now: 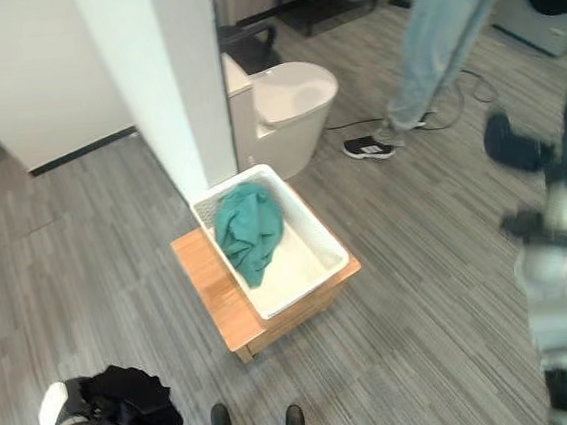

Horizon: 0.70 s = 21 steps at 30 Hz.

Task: Pick up bed clothes into laundry basket.

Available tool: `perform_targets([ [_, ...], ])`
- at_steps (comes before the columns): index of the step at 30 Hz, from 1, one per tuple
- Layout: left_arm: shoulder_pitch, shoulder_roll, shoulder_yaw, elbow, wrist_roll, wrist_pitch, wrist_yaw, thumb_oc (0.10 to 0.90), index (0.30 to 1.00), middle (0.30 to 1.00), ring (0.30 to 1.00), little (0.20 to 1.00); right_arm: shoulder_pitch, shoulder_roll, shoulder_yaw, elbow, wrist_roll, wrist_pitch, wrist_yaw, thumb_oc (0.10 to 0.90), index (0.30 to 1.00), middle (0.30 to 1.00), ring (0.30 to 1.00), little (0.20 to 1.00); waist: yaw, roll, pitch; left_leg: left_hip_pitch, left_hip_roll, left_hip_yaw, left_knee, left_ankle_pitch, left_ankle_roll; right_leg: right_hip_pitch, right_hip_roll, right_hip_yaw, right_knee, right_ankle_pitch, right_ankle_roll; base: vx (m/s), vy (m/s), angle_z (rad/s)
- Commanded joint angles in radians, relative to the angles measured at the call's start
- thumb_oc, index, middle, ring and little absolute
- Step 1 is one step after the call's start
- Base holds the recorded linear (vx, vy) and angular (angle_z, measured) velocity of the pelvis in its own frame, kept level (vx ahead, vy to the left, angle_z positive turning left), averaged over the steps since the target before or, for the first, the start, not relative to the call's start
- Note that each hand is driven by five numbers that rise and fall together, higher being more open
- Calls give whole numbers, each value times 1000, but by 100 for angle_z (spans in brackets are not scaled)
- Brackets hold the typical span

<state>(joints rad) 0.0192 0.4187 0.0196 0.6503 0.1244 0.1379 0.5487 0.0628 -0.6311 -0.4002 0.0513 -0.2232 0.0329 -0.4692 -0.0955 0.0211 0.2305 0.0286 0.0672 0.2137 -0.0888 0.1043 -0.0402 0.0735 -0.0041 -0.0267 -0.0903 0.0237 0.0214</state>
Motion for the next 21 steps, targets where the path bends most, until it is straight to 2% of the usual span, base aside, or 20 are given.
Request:
perform_targets([
  [1,-193,156,57,-194,82,-105,131,400,300,300,300,300,90,64,82,206,97,-39,-51,800,900,900,900,900,-56,-3,-94,26,33,23,2,-119,-55,20,-126,38,12,-53,131,-44,-5,-22],
  [3,-261,189,29,-252,105,-117,123,400,300,300,300,300,75,83,159,428,131,-39,-31,800,900,900,900,900,-74,8,-89,26,33,32,2,-116,-54,17,-127,47,12,-50,130,-46,-4,-10],
  [4,-291,209,22,-300,122,-119,109,400,300,300,300,300,60,75,215,556,107,-33,-16,800,900,900,900,900,-78,12,-85,22,34,37,2,-106,-55,12,-126,51,10,-42,129,-20,-8,-13],
  [5,-291,209,22,-300,122,-119,109,400,300,300,300,300,60,75,215,556,107,-33,-16,800,900,900,900,900,-78,12,-85,22,34,37,2,-106,-55,12,-126,51,10,-42,129,-43,-10,-22],
  [8,-360,238,-14,-422,167,-137,93,400,300,300,300,300,59,80,337,799,4,12,33,800,900,900,900,900,-89,26,-79,17,35,44,2,-98,-59,6,-124,56,9,-37,130,-24,-10,-16],
  [10,-385,241,-27,-452,175,-141,86,400,300,300,300,300,54,93,358,878,5,13,47,800,900,900,900,900,-92,29,-76,15,36,45,2,-96,-60,5,-125,56,8,-37,130,-15,-15,-7],
  [11,-438,249,-52,-509,180,-152,80,400,300,300,300,300,52,123,379,1019,41,21,78,800,900,900,900,900,-97,39,-72,14,36,47,2,-93,-62,4,-123,57,8,-36,131,-10,-10,-7],
  [15,-494,241,-65,-601,140,-193,58,400,300,300,300,300,53,171,397,1200,82,39,126,800,900,900,900,900,-103,54,-68,16,36,49,2,-90,-66,3,-122,59,6,-36,129,-12,-16,-13],
  [18,-529,230,-64,-621,83,-220,54,400,300,300,300,300,52,183,408,1259,90,47,146,800,900,900,900,900,-107,59,-64,18,38,53,2,-88,-68,3,-119,63,4,-37,128,-2,-6,-1],
  [21,-601,238,-90,-587,76,-214,63,400,300,300,300,300,54,190,410,1279,118,47,151,800,900,900,900,900,-120,59,-65,22,41,58,2,-89,-69,5,-117,66,4,-36,128,6,-11,0],
])
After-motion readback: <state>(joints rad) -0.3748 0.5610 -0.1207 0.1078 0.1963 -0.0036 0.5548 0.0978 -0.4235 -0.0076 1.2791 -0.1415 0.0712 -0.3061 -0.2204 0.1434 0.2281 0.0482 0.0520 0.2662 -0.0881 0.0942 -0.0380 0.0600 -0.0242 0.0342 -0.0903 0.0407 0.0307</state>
